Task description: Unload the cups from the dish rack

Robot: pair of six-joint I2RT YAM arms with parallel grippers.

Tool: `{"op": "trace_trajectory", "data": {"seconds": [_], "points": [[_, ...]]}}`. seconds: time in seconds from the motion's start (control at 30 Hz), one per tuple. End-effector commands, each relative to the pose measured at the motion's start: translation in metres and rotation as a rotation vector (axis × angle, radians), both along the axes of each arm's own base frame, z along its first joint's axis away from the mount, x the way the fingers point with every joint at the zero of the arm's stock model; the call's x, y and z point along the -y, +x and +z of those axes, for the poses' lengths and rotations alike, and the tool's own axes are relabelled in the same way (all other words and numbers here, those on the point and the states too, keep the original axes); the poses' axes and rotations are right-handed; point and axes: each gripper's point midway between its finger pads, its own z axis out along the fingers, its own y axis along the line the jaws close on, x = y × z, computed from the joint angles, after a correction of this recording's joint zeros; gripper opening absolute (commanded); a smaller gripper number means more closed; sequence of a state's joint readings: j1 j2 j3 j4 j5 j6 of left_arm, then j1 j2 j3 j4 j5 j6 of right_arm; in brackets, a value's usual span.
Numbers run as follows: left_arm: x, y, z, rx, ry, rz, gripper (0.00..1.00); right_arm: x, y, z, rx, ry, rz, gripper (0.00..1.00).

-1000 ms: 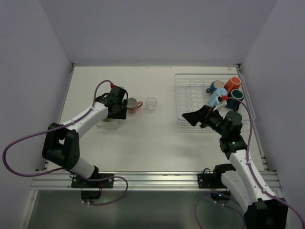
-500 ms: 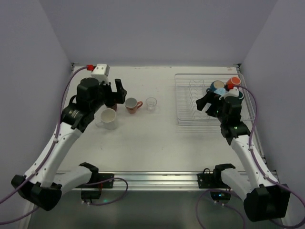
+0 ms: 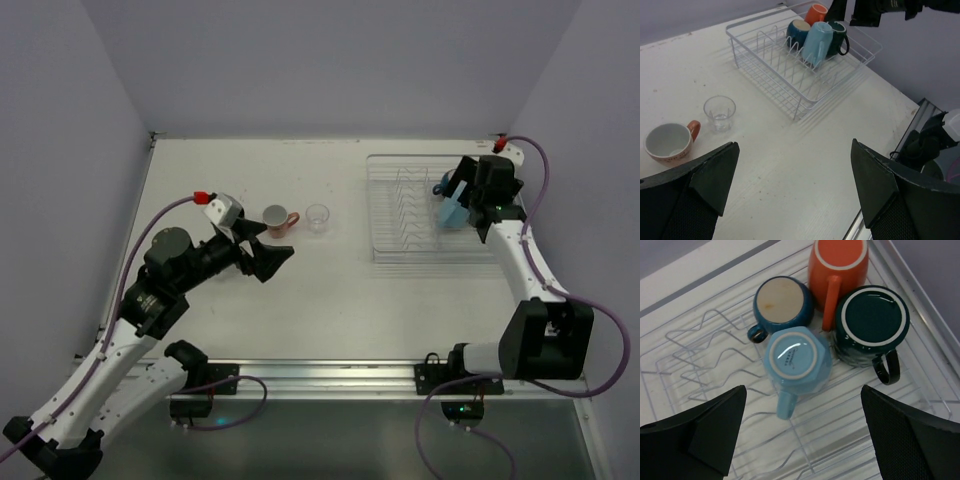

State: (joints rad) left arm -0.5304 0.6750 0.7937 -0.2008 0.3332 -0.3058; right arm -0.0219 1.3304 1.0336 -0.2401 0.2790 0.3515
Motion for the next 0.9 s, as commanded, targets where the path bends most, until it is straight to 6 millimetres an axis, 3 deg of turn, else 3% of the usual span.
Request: {"op": "trace_trajectory", "data": {"seconds": [0.0, 0.13, 0.17, 0.27, 0.6, 0.77, 0.87], "points": [[0.004, -0.006, 0.002, 0.068, 0.029, -0.018, 1.0, 0.028, 0.007, 0.012, -0.031, -0.099, -0.062, 0.99], [0.004, -0.011, 0.001, 0.07, 0.042, -0.01, 1.0, 0.031, 0.024, 0.002, -0.086, -0.12, -0.053, 0.99], [0.005, -0.012, -0.001, 0.068, 0.045, -0.015, 1.0, 0.03, 0.027, -0.012, -0.134, -0.115, -0.043, 0.99], [0.005, -0.012, -0.004, 0.061, 0.052, -0.009, 1.0, 0.025, 0.037, -0.021, -0.149, -0.103, -0.019, 0.99], [0.007, -0.008, -0.011, 0.042, 0.067, -0.002, 1.0, 0.017, 0.05, -0.061, -0.234, -0.078, 0.023, 0.98], [0.007, -0.005, -0.015, 0.029, 0.079, 0.003, 1.0, 0.016, 0.059, -0.071, -0.245, -0.075, 0.033, 0.93], [0.008, -0.004, -0.017, 0.024, 0.083, 0.004, 1.0, 0.013, 0.063, -0.069, -0.24, -0.09, 0.043, 0.85]]}}
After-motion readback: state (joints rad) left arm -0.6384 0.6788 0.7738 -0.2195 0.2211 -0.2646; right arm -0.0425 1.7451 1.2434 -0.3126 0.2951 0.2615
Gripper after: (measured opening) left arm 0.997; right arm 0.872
